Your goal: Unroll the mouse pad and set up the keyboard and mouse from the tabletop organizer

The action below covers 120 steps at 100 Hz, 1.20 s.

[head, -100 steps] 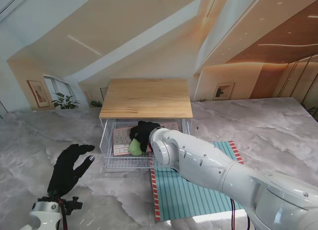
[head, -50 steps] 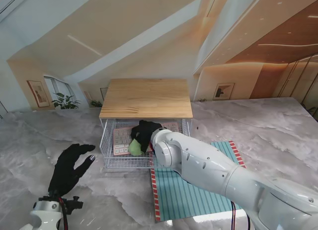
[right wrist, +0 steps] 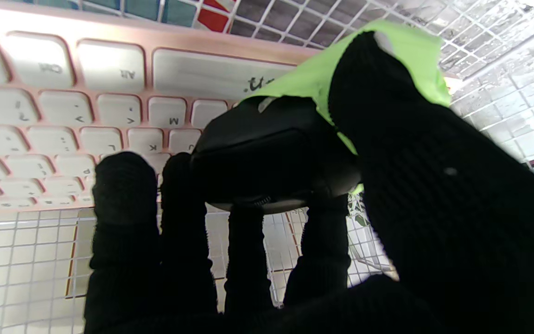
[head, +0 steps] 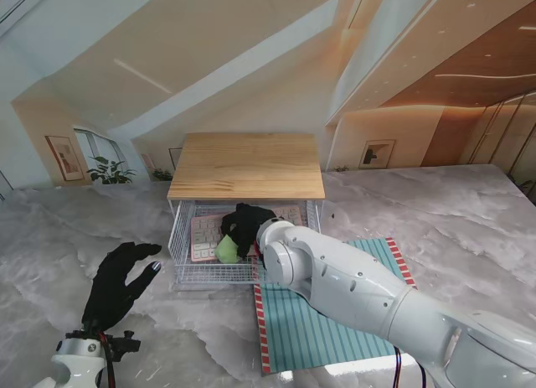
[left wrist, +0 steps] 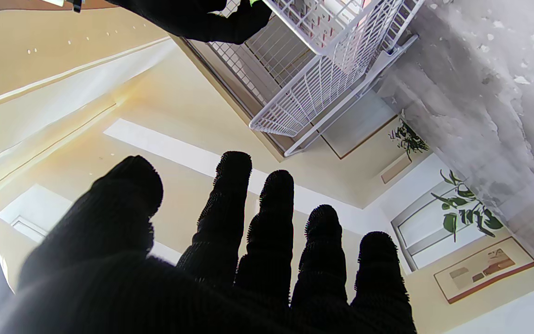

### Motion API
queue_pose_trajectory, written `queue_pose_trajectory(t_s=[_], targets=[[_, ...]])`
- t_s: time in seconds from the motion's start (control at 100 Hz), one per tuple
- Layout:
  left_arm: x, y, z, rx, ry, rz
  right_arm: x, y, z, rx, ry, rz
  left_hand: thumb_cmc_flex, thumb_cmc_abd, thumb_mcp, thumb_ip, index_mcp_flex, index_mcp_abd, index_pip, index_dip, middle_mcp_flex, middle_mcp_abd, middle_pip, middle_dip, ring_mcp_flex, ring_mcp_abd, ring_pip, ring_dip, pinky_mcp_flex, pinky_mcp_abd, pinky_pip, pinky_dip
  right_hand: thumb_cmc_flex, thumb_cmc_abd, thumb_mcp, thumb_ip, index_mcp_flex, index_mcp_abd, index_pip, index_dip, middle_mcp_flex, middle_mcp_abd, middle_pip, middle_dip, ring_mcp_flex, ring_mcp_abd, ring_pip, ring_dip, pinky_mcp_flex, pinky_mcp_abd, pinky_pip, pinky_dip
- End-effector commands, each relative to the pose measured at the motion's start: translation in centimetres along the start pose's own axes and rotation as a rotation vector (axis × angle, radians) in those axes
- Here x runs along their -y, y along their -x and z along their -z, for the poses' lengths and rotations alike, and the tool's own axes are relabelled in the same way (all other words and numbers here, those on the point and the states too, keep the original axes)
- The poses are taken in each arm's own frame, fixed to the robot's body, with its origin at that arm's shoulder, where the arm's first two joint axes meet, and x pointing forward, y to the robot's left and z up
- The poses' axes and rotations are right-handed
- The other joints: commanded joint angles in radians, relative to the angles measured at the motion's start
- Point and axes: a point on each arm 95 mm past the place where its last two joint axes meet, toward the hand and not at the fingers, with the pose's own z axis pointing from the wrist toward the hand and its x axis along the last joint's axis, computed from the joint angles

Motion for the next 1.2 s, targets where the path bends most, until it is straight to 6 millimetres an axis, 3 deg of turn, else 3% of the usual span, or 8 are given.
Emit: queue_pose_trajectory(t_s=[0.0,0.73,1.19], targets=[[-0.4,-0.2,0.1,-0.005,0.018,0.010,0.3,-0.1,0.4,0.004,-0.001,-0.007,0.005,0.008,-0.015,0.019,-0.006,-0.007,-0.013,-0.010,-0.016,-0.007,-0.002,-0.005,-0.034,-0.030,-0.008,-0.002,-0.009,-0.029,-0.017,0.013,0.098,0.176,0.116,0.086,0.201,0.099,0.436,0.086,0.030,0.011,0.049,0.036,0.064,-0.169,0.093,-0.001,0.026,-0.019,0.050,0.001],[-0.5,-0.5,-0.3,-0.016,0.022,0.012,-1.5,-0.7,4.0,-0.003,0.158,-0.134,0.004,0.007,-0.015,0.019,-0.007,-0.006,-0.013,-0.012,-0.014,-0.007,-0.002,-0.005,-0.035,-0.028,-0.008,-0.002,-0.009,-0.029,-0.017,0.012,0.103,0.183,0.111,0.088,0.202,0.112,0.434,0.087,0.057,0.034,0.046,0.045,0.079,-0.160,0.112,-0.020,0.048,-0.015,0.064,-0.009],[-0.5,-0.7,-0.3,-0.019,0.025,0.015,-2.1,-1.4,5.2,-0.025,0.238,-0.171,0.004,0.007,-0.013,0.020,-0.007,-0.007,-0.013,-0.012,-0.015,-0.007,-0.003,-0.005,-0.034,-0.029,-0.008,-0.002,-0.010,-0.029,-0.017,0.012,0.105,0.183,0.110,0.088,0.202,0.118,0.432,0.089,0.065,0.038,0.043,0.047,0.087,-0.156,0.114,-0.028,0.051,-0.012,0.066,-0.012]])
